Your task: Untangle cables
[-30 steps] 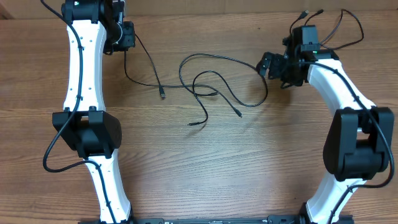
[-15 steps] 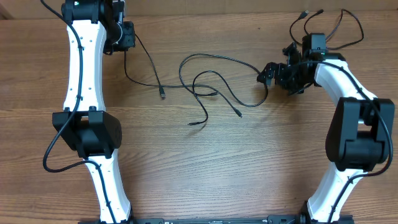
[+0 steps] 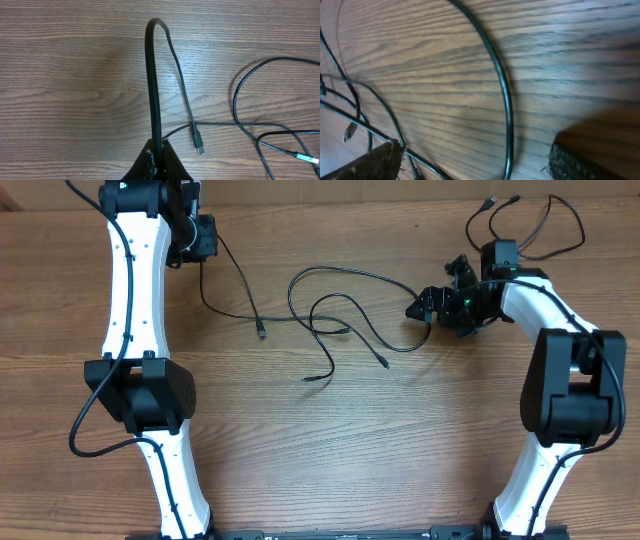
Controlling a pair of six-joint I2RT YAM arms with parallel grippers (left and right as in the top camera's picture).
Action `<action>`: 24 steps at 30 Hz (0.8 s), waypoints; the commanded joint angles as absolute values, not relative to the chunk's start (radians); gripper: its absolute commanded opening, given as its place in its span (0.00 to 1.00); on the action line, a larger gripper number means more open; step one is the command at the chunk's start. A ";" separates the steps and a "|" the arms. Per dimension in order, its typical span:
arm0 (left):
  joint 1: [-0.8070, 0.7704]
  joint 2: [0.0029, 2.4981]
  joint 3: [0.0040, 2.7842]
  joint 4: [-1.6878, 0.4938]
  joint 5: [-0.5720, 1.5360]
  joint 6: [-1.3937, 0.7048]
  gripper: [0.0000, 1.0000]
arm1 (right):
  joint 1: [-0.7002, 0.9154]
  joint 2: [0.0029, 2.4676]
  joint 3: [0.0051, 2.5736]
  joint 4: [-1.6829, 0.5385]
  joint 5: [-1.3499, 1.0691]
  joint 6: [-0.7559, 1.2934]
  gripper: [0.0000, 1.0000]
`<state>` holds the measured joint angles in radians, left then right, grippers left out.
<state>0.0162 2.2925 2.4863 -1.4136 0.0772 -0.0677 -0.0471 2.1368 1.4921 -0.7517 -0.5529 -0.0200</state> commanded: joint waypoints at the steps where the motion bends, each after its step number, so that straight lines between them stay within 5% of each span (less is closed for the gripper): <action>1: 0.012 2.263 2.502 -1.410 0.078 -0.044 0.04 | -0.038 2.180 1.491 -0.756 -0.597 -0.028 0.88; 9: 0.010 2.263 2.502 -1.409 0.078 -0.044 0.04 | -0.010 2.190 1.491 -0.759 -0.612 -0.027 0.73; 19: 0.010 2.263 2.502 -1.411 0.078 -0.044 0.04 | 0.020 2.191 1.491 -0.696 -0.590 0.004 0.05; 24: 0.010 2.263 2.502 -1.411 0.078 -0.044 0.04 | 0.001 2.184 1.520 -0.714 -0.589 0.051 0.04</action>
<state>0.0143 2.2925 2.4863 -1.4139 0.0772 -0.0677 0.0166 2.1818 1.4921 -0.7040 -0.5953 0.0166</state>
